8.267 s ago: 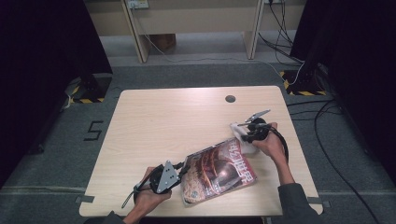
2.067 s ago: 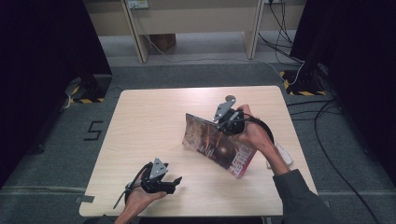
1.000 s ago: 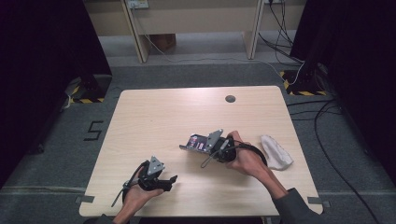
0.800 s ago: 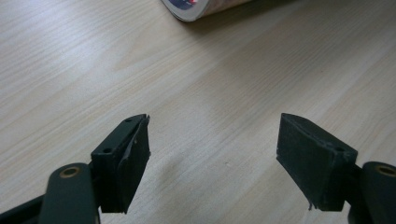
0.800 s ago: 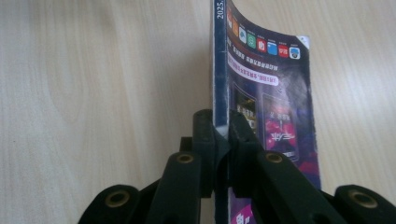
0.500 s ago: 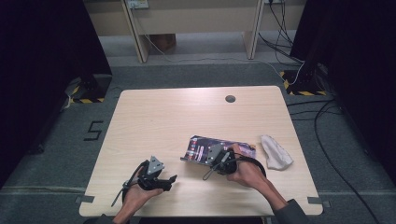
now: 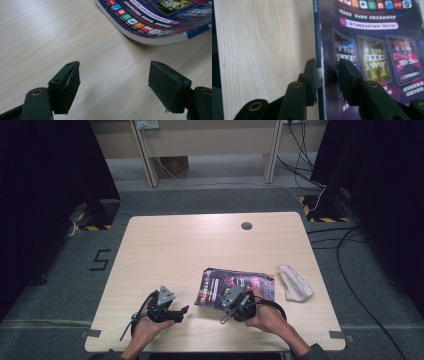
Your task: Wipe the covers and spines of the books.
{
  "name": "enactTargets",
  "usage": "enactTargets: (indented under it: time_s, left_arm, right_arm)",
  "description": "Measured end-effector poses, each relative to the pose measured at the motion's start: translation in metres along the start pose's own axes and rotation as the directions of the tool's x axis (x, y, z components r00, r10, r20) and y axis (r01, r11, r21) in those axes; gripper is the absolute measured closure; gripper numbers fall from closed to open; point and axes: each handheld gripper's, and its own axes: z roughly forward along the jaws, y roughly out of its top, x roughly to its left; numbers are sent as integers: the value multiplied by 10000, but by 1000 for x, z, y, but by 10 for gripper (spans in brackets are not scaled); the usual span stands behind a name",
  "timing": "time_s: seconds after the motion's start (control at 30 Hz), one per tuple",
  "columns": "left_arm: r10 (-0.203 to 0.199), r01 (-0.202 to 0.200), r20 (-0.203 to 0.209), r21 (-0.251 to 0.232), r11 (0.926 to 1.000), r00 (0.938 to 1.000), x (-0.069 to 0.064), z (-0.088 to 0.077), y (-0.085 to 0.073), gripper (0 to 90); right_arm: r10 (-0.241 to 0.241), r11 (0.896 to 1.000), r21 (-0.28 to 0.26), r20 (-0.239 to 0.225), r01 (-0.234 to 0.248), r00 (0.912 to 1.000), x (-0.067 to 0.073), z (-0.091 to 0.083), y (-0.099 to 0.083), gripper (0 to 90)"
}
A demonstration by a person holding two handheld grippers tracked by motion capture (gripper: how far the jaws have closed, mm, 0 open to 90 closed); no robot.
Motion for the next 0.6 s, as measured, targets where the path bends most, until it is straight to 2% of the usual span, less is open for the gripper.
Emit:
enactTargets:
  time_s: [0.17,0.23,0.33,0.4,0.5,0.6]
  left_arm:
    - [-1,2,16,-68,10000,10000,0,-1,1,240]
    - [-23,24,23,-138,9999,10000,-1,0,1,239]
    - [37,-35,123,-160,9999,9999,-3,2,3,236]
    - [134,-131,174,-153,9998,9998,-6,5,5,235]
    - [473,-467,355,-171,9988,9982,-12,10,8,236]
    - [794,-788,337,-192,9967,9963,-17,14,11,238]
  right_arm:
    - [452,9990,-18,-137,-452,9989,5,8,-8,561]
    - [579,9983,-63,-244,-581,9980,6,8,-11,519]
    - [802,9964,-261,-147,-806,9967,7,4,-16,498]
    - [1148,9916,-581,-139,-1155,9933,6,-3,-21,478]
    - [1603,9850,-666,110,-1592,9870,3,-8,-31,448]
    - [2349,9700,-702,257,-2326,9717,2,-10,-44,415]
